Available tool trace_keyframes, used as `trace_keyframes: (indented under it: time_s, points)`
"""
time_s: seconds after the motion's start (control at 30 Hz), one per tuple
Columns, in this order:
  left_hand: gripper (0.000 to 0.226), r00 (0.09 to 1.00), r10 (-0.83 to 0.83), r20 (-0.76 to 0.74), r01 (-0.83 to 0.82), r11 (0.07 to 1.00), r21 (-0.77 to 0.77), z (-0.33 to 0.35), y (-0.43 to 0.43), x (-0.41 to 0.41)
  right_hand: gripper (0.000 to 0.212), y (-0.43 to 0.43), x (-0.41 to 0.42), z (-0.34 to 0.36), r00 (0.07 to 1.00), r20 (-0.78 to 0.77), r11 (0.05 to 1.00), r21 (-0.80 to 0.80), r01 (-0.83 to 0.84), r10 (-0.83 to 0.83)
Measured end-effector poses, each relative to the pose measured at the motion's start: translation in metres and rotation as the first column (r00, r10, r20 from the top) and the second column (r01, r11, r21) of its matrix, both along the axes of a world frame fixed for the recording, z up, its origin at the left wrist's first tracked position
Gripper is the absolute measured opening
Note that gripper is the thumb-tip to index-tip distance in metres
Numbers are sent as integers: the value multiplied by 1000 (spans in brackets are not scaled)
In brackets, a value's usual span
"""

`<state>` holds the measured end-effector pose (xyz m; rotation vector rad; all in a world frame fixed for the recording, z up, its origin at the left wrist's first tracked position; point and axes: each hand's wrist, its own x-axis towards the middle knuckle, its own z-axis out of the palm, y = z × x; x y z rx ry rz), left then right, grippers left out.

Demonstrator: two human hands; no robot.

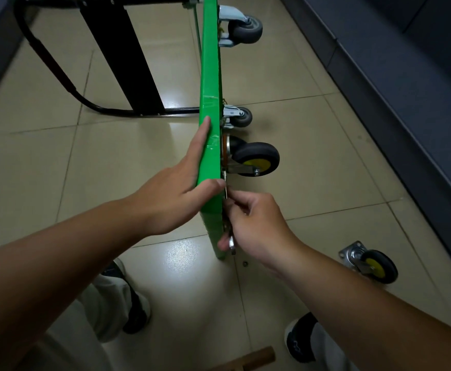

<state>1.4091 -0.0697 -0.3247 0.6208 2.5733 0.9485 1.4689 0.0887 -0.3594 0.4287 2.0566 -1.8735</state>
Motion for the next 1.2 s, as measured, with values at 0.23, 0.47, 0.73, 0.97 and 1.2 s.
trace_keyframes:
  time_s: [0.23,0.47,0.73,0.97,1.2]
  points:
    - [97,998,-50,-31,48,998,-46,-2,1,-4,30,1,-6,9,995,51,993,-69,92,-88]
    - [98,997,-55,-47,53,998,-45,-2,1,-3,31,6,-15,13,985,151,986,-127,106,-86]
    - [99,997,-52,-59,50,998,-34,-4,2,-4,33,4,-5,8,992,105,987,-133,86,-73]
    - [99,998,-37,-49,37,999,5,-5,2,-2,33,4,-4,-5,995,53,992,98,-85,81]
    - [99,998,-44,-38,44,999,-6,-3,1,-3,38,1,3,-17,990,-37,958,261,-122,137]
